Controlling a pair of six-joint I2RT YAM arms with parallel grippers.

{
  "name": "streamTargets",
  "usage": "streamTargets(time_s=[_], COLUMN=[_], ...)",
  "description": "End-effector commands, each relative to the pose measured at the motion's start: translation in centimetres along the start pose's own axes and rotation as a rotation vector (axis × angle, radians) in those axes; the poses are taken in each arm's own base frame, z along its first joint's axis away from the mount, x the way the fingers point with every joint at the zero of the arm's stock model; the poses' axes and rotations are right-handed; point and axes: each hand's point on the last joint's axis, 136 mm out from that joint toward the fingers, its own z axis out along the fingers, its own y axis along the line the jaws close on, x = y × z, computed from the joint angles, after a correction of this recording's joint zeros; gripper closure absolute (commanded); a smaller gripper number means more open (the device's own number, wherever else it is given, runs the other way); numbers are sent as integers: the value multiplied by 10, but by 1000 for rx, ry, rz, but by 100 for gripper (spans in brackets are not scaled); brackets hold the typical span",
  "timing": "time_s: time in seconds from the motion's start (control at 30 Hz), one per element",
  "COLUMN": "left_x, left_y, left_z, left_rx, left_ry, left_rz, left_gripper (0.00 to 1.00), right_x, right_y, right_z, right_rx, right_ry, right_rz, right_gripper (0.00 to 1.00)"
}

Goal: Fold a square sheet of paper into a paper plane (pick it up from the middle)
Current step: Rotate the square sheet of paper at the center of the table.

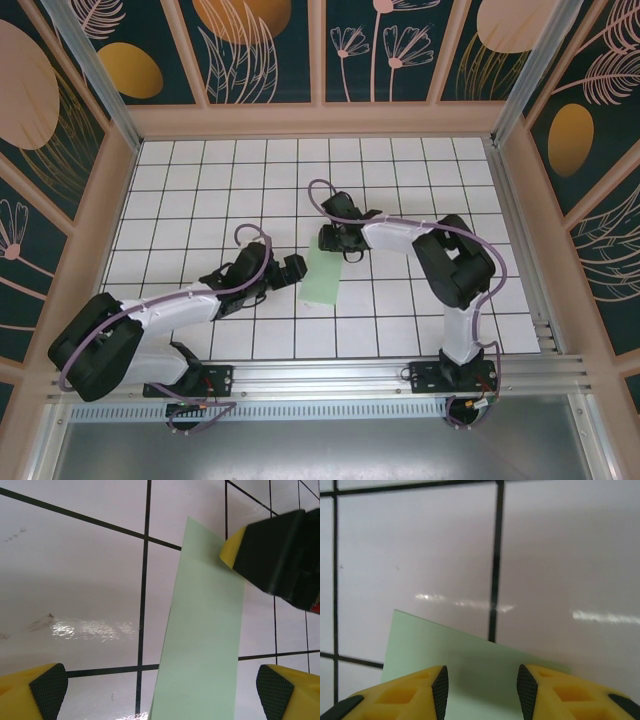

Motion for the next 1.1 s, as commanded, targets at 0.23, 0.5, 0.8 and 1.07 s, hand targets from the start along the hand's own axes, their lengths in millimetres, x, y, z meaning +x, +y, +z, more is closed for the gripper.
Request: streamTargets(time_s=[0.23,0.5,0.8,1.07], left_x=[8,17,43,51], left_y=[-2,-17,-36,-36], left_z=[-6,-5,3,11], left_rx=[86,179,301,286], left_ry=[14,73,230,287], left_rz=[5,-73,-199,-212], left_gripper=[1,3,12,13], right_x=[-28,-10,-22,-8], right_y=[26,21,18,-8], right_z=[-23,-34,-8,13], right_rx=[-74,-92,-83,-35], right_ry=[-43,-38,-16,33], right_rz=[-110,9,14,58], right_gripper=[55,56,57,58])
